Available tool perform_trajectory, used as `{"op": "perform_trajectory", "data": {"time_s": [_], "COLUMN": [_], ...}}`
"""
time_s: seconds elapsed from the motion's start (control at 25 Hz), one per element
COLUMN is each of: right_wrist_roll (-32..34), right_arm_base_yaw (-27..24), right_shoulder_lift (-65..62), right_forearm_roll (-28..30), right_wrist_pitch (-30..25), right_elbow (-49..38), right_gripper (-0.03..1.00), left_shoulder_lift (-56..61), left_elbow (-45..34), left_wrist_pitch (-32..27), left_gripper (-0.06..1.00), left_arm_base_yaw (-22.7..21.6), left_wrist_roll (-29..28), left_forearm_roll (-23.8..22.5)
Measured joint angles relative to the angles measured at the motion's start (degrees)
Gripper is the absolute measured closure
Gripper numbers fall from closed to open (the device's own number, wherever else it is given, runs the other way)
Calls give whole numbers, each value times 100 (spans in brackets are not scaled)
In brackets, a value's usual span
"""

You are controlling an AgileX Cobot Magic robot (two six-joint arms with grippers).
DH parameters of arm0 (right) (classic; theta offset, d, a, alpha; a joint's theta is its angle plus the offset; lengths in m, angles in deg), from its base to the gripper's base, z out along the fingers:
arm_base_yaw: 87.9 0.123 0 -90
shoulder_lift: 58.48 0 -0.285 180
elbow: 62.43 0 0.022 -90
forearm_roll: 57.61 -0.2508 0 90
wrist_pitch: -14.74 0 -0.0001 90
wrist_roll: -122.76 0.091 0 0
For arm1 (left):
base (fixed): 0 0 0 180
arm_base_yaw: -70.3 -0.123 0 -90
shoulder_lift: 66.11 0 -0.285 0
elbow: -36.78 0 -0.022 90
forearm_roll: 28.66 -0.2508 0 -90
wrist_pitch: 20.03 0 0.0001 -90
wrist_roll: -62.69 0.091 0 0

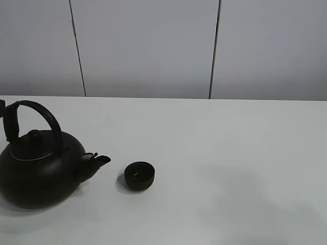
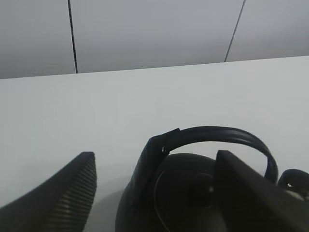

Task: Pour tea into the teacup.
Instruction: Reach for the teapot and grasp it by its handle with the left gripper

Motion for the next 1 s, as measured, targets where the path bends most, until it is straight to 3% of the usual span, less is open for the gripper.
{"op": "perform_trajectory", "data": {"time_s": [0.44,0.56,0.76,1.0], "right_wrist_roll": [0,0,0,0], "right_arm_base_yaw": [0,0,0,0], "right_shoulder_lift": [0,0,0,0], "right_forearm_roll": [0,0,0,0], "right_wrist_pitch": [-8,-2,-2,-2], "right_elbow": [0,0,0,0], "right_gripper": [45,45,45,45], "left_shoulder_lift": [-128,-585,-1448,-1695], "left_elbow": [0,0,19,19], "left_wrist_pitch": [-187,22,891,990], "left_gripper": [52,52,52,52], "left_arm_base_yaw": [-274,-274,-274,-274], "left_wrist_roll": [371,489,679,1262], "left_forearm_roll": [-370,-377,-330,61]}}
